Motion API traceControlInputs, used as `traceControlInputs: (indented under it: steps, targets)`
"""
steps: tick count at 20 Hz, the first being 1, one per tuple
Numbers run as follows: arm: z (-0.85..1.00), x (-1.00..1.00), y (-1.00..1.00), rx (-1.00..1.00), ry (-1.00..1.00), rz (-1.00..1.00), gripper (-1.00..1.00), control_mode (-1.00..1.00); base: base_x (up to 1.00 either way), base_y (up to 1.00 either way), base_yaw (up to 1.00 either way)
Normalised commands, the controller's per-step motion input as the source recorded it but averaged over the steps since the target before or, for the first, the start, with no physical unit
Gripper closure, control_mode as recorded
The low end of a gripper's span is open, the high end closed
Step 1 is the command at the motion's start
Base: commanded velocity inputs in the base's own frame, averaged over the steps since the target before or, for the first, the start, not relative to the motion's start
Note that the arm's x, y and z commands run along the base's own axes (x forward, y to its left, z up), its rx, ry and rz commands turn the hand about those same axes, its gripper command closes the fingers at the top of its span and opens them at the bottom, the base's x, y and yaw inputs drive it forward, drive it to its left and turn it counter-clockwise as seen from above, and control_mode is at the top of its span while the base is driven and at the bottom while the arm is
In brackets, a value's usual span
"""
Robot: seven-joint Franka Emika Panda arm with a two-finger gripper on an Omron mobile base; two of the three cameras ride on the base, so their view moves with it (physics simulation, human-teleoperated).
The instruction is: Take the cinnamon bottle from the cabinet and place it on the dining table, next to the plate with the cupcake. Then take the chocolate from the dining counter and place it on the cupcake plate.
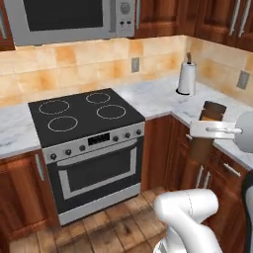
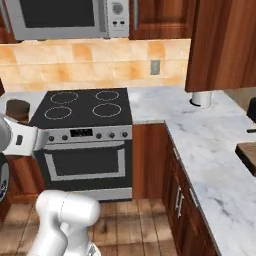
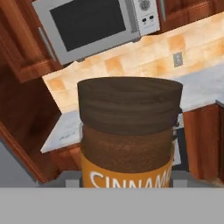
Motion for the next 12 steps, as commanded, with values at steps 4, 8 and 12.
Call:
traceControlInputs:
  steps: [4,8,12]
  targets:
    - [0.00,0.00,0.00,0.00,0.00,0.00,1.00,1.00,-0.04,0.00,0.74]
    - [0.00,0.00,0.00,0.00,0.00,0.00,1.00,1.00,-0.02,0.00,0.74]
    - [0.00,0.00,0.00,0.00,0.00,0.00,1.00,1.00,-0.05,0.00,0.74]
